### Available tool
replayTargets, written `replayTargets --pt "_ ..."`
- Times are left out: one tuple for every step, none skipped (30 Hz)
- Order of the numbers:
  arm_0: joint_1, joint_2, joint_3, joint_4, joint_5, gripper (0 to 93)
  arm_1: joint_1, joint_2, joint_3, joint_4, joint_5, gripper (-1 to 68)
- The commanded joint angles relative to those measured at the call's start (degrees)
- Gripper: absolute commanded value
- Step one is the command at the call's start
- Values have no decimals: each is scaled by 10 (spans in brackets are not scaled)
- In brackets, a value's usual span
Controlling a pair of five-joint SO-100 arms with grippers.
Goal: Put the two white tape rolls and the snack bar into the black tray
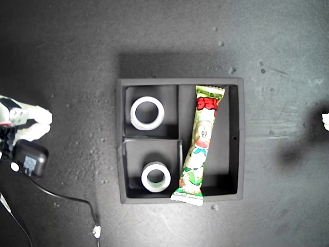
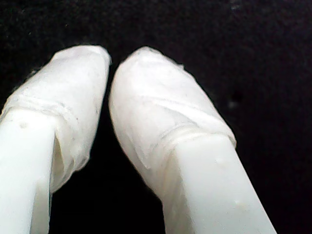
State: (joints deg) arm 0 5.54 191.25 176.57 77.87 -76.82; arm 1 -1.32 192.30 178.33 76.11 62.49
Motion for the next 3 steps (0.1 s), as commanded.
replayTargets --pt "2 28 33 21 5 2 0 -4 7 7 -8 10" --pt "2 28 33 21 5 2 0 -4 7 7 -8 10" --pt "2 28 33 21 5 2 0 -4 7 7 -8 10"
